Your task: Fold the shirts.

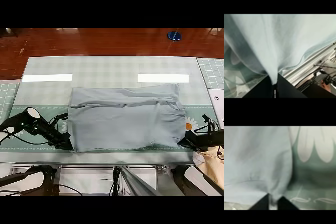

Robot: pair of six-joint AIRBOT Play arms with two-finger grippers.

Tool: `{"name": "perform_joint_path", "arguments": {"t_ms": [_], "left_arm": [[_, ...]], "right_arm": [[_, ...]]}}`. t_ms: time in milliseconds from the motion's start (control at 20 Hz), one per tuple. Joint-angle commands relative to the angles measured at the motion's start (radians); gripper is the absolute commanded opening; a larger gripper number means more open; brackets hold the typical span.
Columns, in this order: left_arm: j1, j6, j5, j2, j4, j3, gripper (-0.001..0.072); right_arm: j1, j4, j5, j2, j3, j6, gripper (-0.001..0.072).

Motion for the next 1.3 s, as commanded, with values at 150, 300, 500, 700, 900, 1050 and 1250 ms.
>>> {"name": "perform_joint_path", "arguments": {"t_ms": [150,300,500,700,900,1050,1250], "left_arm": [[0.006,0.018,0.002,0.03,-0.029,0.028,0.0023],[0.058,0.026,-0.079,0.153,-0.141,0.16,0.0023],[0.175,0.006,-0.036,0.338,-0.232,0.318,0.0022],[0.172,0.0,0.028,0.265,-0.232,0.33,0.0022],[0.173,0.027,0.113,0.072,-0.267,0.359,0.0022],[0.167,0.03,0.104,-0.094,-0.29,0.456,0.0023],[0.163,0.029,0.06,-0.254,-0.37,0.655,0.0023]], "right_arm": [[0.0,0.221,0.038,0.047,0.025,-0.082,0.0025],[0.022,0.496,0.09,0.138,0.125,-0.078,0.0025],[0.13,0.649,0.056,0.189,0.293,-0.099,0.0025],[0.247,0.534,-0.19,0.148,0.355,-0.1,0.0024],[0.314,0.528,-0.32,-0.007,0.355,-0.133,0.0025],[0.37,0.558,-0.427,-0.125,0.356,-0.173,0.0025],[0.438,0.566,-0.495,-0.25,0.416,-0.227,0.0025]]}}
